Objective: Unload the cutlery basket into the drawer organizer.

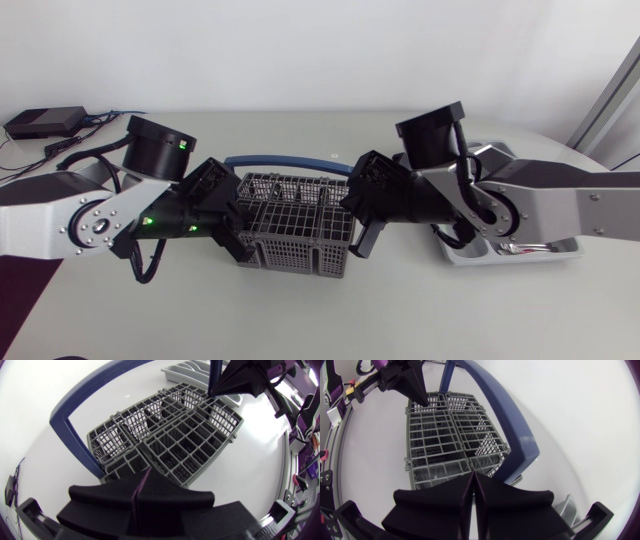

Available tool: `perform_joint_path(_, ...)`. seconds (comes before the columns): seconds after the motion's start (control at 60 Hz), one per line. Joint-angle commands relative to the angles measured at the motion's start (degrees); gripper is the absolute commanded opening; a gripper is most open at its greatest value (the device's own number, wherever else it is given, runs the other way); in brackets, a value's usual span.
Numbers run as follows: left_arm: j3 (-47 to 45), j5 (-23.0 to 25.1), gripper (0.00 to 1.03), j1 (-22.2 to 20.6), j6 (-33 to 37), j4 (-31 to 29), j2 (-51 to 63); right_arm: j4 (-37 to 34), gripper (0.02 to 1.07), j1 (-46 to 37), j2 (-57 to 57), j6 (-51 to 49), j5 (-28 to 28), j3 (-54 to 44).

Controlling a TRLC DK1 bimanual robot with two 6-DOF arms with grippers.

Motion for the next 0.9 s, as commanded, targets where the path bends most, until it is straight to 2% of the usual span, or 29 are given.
perform_joint_path(0.0, -0.5, 0.8, 0.12, -1.1, -1.5, -1.7, 2.1, -1.2, 0.08, -0.3, -2.8, 0.3, -0.7, -0.7)
perform_joint_path(0.183, -0.9, 0.8, 0.12, -0.7, -1.3, -1.7, 1.2, -3.3, 0.08, 1.5, -5.4, 0.5, -1.4, -4.0)
perform_joint_path(0.417, -1.5, 0.8, 0.12, -0.6, -1.3, -1.7, -0.1, -2.0, 0.08, 1.2, -2.8, -0.7, -2.5, -6.5)
perform_joint_path(0.683, -1.4, 0.8, 0.12, 0.5, -1.0, -1.7, -0.5, 2.7, 0.08, -1.9, 4.2, -1.8, -2.6, -3.6)
perform_joint_path(0.883, -0.5, 0.7, 0.12, 0.9, -1.0, -1.7, -0.3, 3.4, 0.08, -4.1, 6.8, -2.1, -2.8, -0.3)
